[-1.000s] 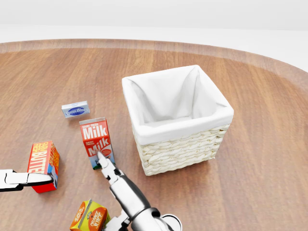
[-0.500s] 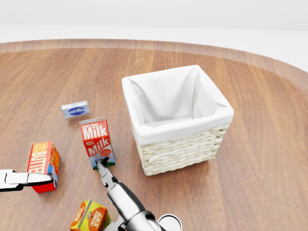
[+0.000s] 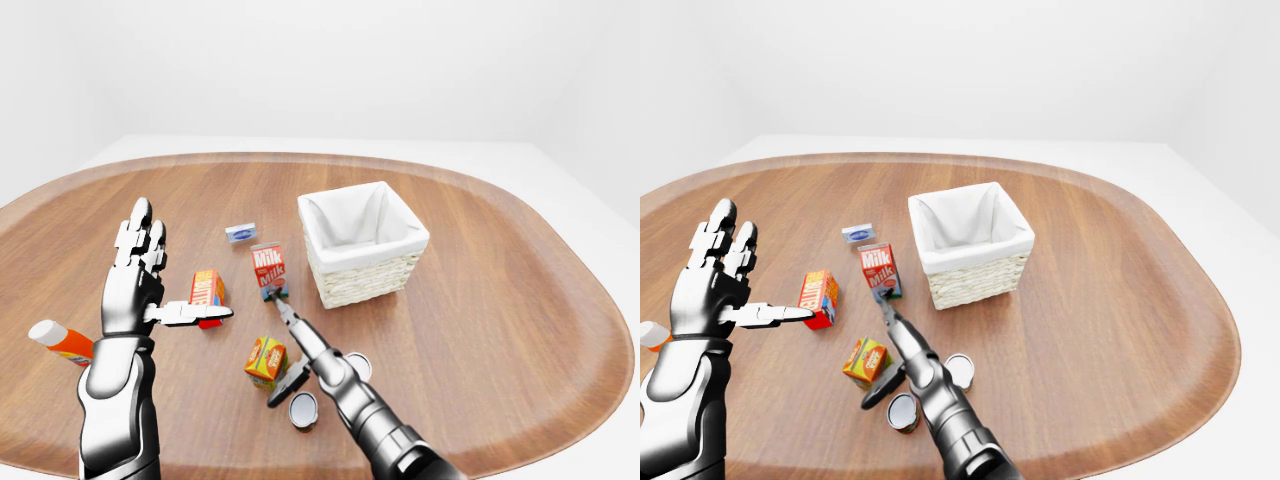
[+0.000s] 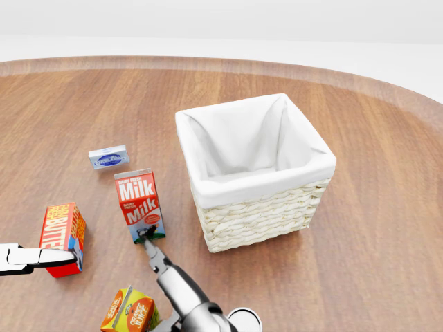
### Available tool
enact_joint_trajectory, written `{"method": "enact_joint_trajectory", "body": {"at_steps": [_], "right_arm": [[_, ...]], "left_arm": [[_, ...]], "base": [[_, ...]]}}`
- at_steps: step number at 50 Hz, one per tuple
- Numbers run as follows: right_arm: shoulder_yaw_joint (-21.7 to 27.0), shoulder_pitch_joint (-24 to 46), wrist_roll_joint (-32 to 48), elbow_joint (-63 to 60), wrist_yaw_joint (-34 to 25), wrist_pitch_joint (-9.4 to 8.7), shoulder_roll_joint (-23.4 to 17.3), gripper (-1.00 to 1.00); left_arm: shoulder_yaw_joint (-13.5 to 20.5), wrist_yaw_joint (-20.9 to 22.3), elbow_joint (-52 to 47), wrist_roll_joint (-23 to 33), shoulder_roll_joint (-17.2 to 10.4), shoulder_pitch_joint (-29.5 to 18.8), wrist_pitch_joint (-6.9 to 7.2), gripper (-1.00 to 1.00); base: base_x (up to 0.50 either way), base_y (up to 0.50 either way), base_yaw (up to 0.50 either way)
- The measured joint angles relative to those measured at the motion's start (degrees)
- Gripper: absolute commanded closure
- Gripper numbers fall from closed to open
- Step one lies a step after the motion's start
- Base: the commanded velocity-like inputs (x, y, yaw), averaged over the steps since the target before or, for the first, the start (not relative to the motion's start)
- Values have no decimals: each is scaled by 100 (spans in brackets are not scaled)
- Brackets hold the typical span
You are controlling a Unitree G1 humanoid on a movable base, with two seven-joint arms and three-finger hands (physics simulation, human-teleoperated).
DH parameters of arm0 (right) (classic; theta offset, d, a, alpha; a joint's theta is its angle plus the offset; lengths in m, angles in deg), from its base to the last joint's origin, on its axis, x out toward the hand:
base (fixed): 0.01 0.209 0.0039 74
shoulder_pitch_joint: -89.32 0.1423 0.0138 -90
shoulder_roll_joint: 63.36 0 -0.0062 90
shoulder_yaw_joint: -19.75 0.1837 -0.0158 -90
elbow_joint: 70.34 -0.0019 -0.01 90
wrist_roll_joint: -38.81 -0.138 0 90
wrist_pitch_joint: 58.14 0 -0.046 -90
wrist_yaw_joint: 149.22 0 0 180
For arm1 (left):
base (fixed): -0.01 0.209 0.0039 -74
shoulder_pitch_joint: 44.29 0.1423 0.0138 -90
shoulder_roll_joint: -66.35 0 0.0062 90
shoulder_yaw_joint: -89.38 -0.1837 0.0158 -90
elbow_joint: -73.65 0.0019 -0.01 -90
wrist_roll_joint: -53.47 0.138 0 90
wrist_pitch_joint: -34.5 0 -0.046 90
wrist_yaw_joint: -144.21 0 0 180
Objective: Pick up the orange juice, and put it in the basket.
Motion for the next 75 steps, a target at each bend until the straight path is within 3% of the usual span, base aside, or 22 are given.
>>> {"method": "enact_joint_trajectory", "body": {"at_steps": [56,58,75], "right_arm": [[542,1270,-69,1709,17,0,303,-100],[571,1291,-68,1741,0,0,303,100],[654,1376,-49,1795,-370,0,303,100]], "left_arm": [[1,4,28,-55,-5,-12,0,-100],[2,5,25,-57,-4,-9,0,-100],[1,6,4,-56,3,1,0,-100]], "base": [[0,0,0],[0,0,0],[0,0,0]]}}
